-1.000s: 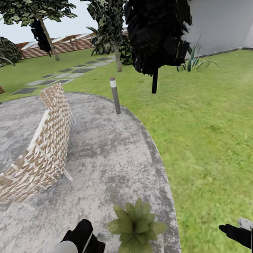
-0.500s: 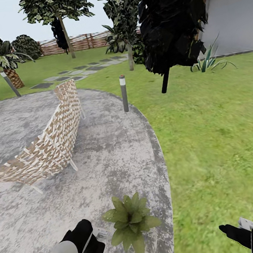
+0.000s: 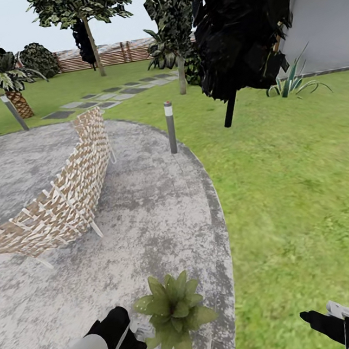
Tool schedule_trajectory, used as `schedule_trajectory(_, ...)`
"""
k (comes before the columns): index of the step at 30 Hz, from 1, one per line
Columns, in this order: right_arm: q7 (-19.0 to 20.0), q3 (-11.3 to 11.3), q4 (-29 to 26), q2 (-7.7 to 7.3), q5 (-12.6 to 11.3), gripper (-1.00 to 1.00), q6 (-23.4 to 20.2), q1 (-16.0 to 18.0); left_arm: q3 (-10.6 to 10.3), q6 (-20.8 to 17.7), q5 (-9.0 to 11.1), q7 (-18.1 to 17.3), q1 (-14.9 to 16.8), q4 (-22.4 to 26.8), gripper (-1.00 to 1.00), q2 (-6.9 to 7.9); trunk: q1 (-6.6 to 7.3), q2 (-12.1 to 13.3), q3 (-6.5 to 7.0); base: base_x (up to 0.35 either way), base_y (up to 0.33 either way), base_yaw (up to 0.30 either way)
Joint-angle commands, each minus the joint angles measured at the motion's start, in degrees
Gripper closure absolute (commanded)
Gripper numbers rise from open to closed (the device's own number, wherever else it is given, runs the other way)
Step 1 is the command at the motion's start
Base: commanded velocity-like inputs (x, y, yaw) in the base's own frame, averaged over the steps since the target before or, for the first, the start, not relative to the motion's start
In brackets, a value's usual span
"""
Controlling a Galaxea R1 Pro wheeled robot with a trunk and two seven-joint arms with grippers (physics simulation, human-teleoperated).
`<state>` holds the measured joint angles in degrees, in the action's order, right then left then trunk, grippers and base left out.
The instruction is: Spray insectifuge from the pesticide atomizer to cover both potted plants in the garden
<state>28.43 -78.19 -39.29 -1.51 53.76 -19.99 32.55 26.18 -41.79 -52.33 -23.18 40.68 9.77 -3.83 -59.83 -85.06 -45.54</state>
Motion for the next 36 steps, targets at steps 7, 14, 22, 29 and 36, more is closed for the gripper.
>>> schedule_trajectory(7,0.48,-0.30,3.93,0.01,0.79,-1.00,-0.05,0.09,0.21,-0.55,-0.74,-0.39,0.01,-0.61,1.00,-0.04,0.00,-0.03,-0.64,0.000,0.000,0.063)
schedule_trajectory(14,0.48,-0.30,4.13,0.01,0.91,-1.00,-0.05,0.08,0.18,-0.49,-0.78,-0.36,0.01,-0.62,1.00,0.10,0.00,-0.03,-1.21,0.103,0.000,0.012)
schedule_trajectory(22,0.48,-0.30,4.14,0.01,0.99,-1.00,-0.05,0.10,0.18,-0.49,-0.84,-0.29,0.01,-0.63,1.00,0.19,0.00,-0.03,-1.43,0.257,0.000,0.000)
schedule_trajectory(29,0.48,-0.27,4.14,0.01,1.08,-1.00,-0.05,0.09,0.18,-0.57,-0.84,-0.28,0.01,-0.68,1.00,0.21,0.00,-0.03,-1.74,0.013,0.000,0.126)
schedule_trajectory(36,0.48,-0.28,4.14,0.01,1.14,-1.00,-0.05,0.10,0.18,-0.58,-0.90,-0.28,0.01,-1.42,1.00,0.20,0.00,-0.03,-2.17,0.000,0.000,0.199)
